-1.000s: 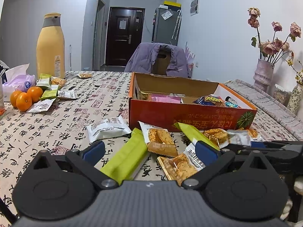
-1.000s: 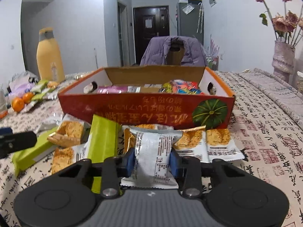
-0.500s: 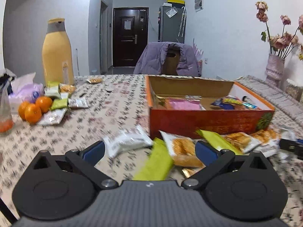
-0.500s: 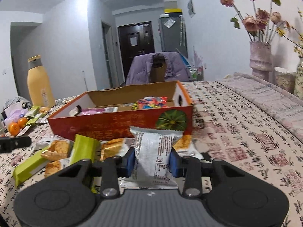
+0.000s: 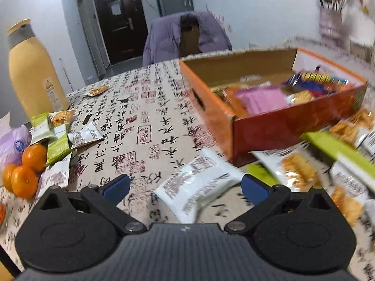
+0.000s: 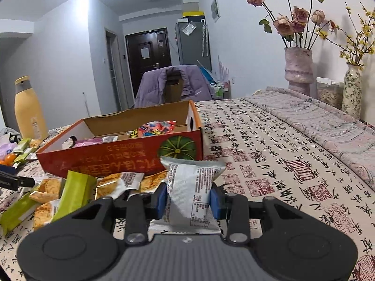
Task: Organize snacks
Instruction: 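Grasp a white packet with the right tool while the left tool grasps another white packet, then lift both white packets and carry them over the orange box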
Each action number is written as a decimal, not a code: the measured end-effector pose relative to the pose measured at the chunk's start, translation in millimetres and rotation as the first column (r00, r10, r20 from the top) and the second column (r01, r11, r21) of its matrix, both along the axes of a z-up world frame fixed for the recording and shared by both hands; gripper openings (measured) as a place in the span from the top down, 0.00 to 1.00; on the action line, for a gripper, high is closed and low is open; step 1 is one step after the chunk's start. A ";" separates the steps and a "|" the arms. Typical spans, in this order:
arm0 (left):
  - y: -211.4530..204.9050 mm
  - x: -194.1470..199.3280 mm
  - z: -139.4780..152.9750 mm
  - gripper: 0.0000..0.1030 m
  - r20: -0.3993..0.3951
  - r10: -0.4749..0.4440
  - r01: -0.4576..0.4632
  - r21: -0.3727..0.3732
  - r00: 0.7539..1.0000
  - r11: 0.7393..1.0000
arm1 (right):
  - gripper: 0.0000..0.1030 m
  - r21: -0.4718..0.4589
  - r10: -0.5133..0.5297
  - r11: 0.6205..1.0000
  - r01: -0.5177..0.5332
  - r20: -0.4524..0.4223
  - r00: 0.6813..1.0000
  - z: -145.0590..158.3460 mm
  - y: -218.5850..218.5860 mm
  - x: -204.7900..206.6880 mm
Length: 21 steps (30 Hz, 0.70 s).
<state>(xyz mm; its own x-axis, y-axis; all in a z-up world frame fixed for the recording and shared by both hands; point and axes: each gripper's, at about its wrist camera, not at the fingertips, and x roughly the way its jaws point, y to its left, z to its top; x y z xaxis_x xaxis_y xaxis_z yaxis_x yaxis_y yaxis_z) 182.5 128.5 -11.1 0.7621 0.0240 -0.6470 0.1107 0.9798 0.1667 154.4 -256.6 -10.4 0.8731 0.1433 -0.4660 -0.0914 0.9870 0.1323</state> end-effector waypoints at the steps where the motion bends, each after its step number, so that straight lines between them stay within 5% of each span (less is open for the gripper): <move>1: 2.6 4.0 -1.8 0.00 -0.012 -0.018 0.018 -0.010 1.000 1.000 | 0.65 -0.002 -0.004 1.000 0.004 -0.001 1.000 -0.2 -0.2 0.3; 12: 14.3 29.4 -17.7 0.03 -0.048 -0.114 0.111 -0.070 0.992 0.991 | 0.65 -0.031 -0.079 0.996 0.079 0.012 0.997 6.9 -9.6 -1.8; 19: -0.6 15.7 -11.3 0.50 -0.034 -0.164 0.161 -0.074 0.986 0.984 | 0.65 -0.039 -0.072 0.997 0.072 0.000 0.997 5.6 -1.8 3.5; 21: -4.7 11.1 -10.8 0.55 -0.028 -0.155 0.153 -0.061 0.988 0.986 | 0.65 -0.042 -0.059 0.997 0.059 -0.001 0.998 4.9 2.0 3.1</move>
